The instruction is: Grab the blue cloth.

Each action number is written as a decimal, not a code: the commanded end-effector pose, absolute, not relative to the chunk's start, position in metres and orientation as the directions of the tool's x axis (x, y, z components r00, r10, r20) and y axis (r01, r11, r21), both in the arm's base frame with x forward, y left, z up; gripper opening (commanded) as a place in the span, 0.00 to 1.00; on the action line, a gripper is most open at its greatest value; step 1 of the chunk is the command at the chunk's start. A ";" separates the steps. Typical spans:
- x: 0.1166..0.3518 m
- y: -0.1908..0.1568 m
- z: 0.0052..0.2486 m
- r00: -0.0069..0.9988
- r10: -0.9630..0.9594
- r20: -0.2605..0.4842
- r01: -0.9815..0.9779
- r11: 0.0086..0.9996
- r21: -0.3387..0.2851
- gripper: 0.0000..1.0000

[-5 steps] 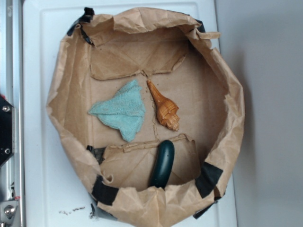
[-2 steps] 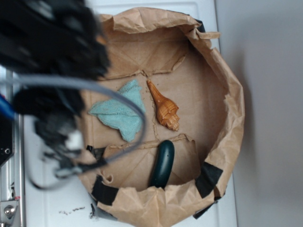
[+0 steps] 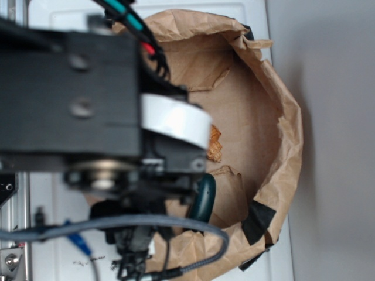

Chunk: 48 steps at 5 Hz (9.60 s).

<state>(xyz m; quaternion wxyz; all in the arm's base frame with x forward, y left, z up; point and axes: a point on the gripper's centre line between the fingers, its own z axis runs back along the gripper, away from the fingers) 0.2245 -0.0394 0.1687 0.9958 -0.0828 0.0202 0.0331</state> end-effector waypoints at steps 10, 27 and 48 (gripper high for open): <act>0.236 -0.025 0.017 0.984 0.049 0.171 -0.042 0.998 -0.045 0.00; 0.257 -0.014 0.002 0.872 0.467 0.142 -0.483 0.868 0.113 1.00; 0.247 -0.003 0.107 0.933 0.351 0.080 -0.350 0.936 -0.030 1.00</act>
